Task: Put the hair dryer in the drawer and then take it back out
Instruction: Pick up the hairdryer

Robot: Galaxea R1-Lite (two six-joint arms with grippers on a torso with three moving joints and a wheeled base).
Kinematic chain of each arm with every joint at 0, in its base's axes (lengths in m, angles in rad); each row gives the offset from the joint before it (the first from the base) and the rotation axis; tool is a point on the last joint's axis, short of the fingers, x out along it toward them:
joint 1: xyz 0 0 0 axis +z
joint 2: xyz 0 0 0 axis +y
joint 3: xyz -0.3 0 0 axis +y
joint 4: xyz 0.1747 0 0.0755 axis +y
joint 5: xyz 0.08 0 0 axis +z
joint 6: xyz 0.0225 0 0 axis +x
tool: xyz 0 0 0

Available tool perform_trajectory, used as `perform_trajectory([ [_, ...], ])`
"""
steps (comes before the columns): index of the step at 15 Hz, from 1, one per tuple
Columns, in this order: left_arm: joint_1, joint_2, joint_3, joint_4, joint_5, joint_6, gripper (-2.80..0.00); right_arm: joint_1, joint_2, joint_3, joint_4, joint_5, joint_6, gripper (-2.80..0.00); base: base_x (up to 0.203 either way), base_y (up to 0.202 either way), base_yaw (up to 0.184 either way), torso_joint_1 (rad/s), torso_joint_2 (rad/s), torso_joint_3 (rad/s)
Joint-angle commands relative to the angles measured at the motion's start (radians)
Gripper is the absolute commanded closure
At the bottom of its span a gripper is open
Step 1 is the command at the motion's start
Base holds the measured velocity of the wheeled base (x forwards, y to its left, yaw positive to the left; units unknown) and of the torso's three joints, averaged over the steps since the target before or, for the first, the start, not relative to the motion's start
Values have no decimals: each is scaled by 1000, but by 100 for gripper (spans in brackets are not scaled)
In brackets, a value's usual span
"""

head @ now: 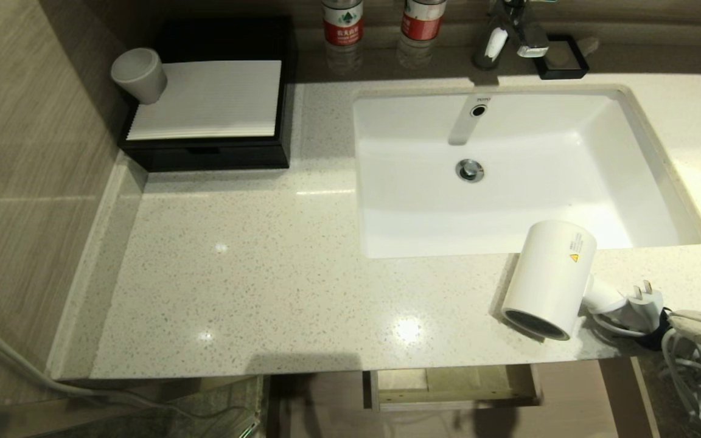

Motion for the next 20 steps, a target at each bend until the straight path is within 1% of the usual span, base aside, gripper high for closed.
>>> perform_trajectory([
  [1,0,0,0,0,0,0,0,0,2,-7,-3,3,-5,0,0,0,0,0,0,0],
  [7,0,0,0,0,0,0,0,-3,-32,-8,-3,9,3,0,0,0,0,0,0,0],
  [13,0,0,0,0,0,0,0,-2,-38,3,-9,6,-16,0,0,0,0,0,0,0],
  [14,0,0,0,0,0,0,0,-3,-49,2,-9,5,-16,-280,0,0,0,0,0,0],
  [20,0,0,1,0,0,0,0,-4,-63,26,-5,1,-22,-280,0,0,0,0,0,0],
])
